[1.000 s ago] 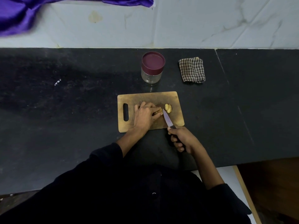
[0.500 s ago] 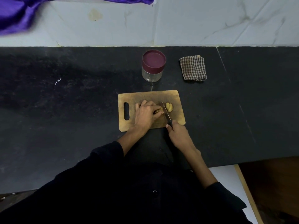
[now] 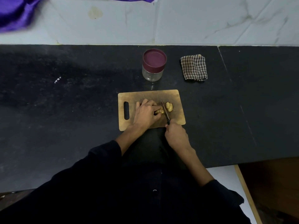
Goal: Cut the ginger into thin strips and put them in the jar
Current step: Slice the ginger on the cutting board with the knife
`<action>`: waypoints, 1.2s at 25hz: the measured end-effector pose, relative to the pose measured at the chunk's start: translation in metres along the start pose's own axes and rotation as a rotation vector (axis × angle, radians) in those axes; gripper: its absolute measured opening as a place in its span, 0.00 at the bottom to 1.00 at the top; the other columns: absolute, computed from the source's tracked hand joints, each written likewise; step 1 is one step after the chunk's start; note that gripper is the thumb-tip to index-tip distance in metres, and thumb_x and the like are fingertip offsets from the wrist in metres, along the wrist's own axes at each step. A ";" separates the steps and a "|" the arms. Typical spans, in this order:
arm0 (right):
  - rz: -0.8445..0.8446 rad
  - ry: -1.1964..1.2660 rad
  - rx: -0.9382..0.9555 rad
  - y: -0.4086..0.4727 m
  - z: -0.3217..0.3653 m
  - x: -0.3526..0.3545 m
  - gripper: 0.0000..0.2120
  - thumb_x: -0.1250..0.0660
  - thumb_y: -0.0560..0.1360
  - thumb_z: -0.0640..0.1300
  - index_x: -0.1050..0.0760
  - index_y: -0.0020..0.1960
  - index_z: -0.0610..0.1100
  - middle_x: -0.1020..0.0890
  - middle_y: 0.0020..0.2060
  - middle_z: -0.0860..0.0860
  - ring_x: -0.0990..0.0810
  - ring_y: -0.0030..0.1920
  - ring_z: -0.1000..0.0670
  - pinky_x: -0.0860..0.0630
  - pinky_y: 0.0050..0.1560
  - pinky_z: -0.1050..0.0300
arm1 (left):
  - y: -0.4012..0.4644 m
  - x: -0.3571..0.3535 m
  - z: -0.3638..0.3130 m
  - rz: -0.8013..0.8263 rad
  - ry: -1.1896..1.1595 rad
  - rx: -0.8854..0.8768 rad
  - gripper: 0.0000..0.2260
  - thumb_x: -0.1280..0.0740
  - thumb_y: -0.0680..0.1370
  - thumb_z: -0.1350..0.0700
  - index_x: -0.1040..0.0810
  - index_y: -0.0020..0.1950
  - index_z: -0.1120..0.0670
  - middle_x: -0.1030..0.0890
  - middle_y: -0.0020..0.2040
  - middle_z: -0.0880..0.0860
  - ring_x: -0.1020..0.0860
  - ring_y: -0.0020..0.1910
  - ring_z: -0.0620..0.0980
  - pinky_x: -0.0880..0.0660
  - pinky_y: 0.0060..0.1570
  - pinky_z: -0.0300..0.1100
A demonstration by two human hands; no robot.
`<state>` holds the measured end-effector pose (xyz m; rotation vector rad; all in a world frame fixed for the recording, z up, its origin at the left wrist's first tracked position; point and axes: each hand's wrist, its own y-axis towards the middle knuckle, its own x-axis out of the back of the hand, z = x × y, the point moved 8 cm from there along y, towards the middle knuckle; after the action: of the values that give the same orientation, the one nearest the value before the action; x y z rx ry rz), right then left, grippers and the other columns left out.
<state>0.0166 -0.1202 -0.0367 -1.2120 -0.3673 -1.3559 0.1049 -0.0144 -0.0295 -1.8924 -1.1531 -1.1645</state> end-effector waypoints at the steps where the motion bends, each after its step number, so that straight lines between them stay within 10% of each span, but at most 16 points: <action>1: -0.003 -0.004 -0.007 0.000 0.001 0.000 0.05 0.44 0.83 0.46 0.33 0.54 0.45 0.21 0.46 0.45 0.20 0.47 0.44 0.22 0.49 0.40 | 0.001 0.000 0.000 -0.003 -0.007 0.005 0.16 0.35 0.78 0.49 0.23 0.65 0.48 0.23 0.60 0.48 0.31 0.59 0.49 0.38 0.58 0.48; 30: -0.076 -0.131 -0.045 0.006 0.020 0.002 0.07 0.44 0.83 0.41 0.34 0.59 0.41 0.19 0.52 0.42 0.19 0.52 0.40 0.28 0.44 0.48 | 0.002 0.001 -0.003 0.063 0.023 0.044 0.15 0.36 0.78 0.50 0.21 0.63 0.48 0.23 0.62 0.49 0.32 0.61 0.51 0.38 0.59 0.50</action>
<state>0.0309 -0.1067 -0.0296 -1.3393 -0.4819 -1.3599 0.1057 -0.0176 -0.0279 -1.8644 -1.0902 -1.1154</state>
